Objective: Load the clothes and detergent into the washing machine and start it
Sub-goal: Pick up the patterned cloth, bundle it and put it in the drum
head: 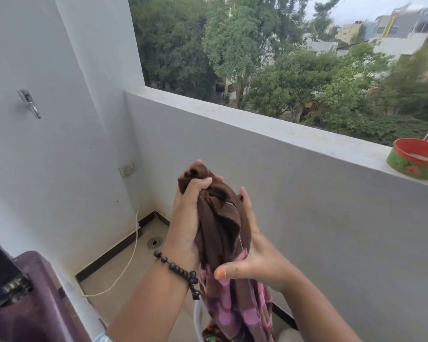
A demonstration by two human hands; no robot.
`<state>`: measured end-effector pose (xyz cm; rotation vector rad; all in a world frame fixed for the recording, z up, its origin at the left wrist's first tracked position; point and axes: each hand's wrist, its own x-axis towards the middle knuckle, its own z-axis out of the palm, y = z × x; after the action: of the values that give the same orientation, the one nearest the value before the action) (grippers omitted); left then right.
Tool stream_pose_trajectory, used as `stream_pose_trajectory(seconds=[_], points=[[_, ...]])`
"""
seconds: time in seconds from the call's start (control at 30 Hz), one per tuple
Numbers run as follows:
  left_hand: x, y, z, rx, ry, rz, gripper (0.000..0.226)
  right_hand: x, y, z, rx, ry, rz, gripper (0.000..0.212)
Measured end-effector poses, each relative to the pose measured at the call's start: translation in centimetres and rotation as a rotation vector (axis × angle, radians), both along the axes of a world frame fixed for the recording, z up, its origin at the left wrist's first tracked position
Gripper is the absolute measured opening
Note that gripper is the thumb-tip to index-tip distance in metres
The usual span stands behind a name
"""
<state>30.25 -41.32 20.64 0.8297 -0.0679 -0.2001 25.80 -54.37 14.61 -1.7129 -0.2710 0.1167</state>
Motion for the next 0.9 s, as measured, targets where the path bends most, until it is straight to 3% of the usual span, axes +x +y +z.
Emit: stream_pose_trajectory(seconds=[0.07,0.13,0.2,0.37,0.43,0.53,0.6,0.67,0.73,0.8,0.9], points=[[-0.2,-0.3,0.0,-0.056,0.069,-0.022,0.032,0.1,0.8,-0.5,0.077,-0.018,-0.083,0.117],[-0.1,-0.3,-0.5,-0.109,0.094,-0.008,0.020,0.3,1.0,-0.5,0.127,-0.027,-0.123,0.075],[0.4,0.2,-1.0,-0.075,0.035,0.001,0.030,0.6,0.3,-0.4,0.096,-0.027,-0.183,0.046],[0.5,2.9,0.4,0.529,-0.416,0.165,0.041,1.4,-2.1,0.1,-0.183,-0.047,-0.268,0.016],[-0.3,3.6,1.6,0.778,-0.686,0.192,0.052,1.7,-2.7,0.4,-0.371,-0.066,-0.276,0.012],[-1.5,2.3,2.0,1.316,-0.955,-0.085,0.102,1.8,-2.3,1.0,-0.665,-0.111,-0.237,0.012],[-1.5,1.0,0.7,1.733,-1.018,-0.298,0.129,1.7,-1.6,1.7,-0.767,-0.138,-0.177,0.019],[-0.7,0.3,-1.3,1.921,-0.985,-0.376,0.136,1.7,-1.2,2.3,-0.852,-0.185,-0.111,0.030],[0.2,0.6,-2.4,1.935,-0.939,-0.339,0.130,1.6,-1.2,2.4,-0.876,-0.196,-0.093,0.034],[0.9,1.0,-2.7,1.866,-0.974,-0.317,0.123,1.4,-1.4,2.0,-0.772,-0.174,-0.076,0.049],[1.3,2.2,-1.5,1.562,-0.874,-0.416,0.111,1.2,-2.6,1.7,-0.608,-0.107,-0.039,0.085]])
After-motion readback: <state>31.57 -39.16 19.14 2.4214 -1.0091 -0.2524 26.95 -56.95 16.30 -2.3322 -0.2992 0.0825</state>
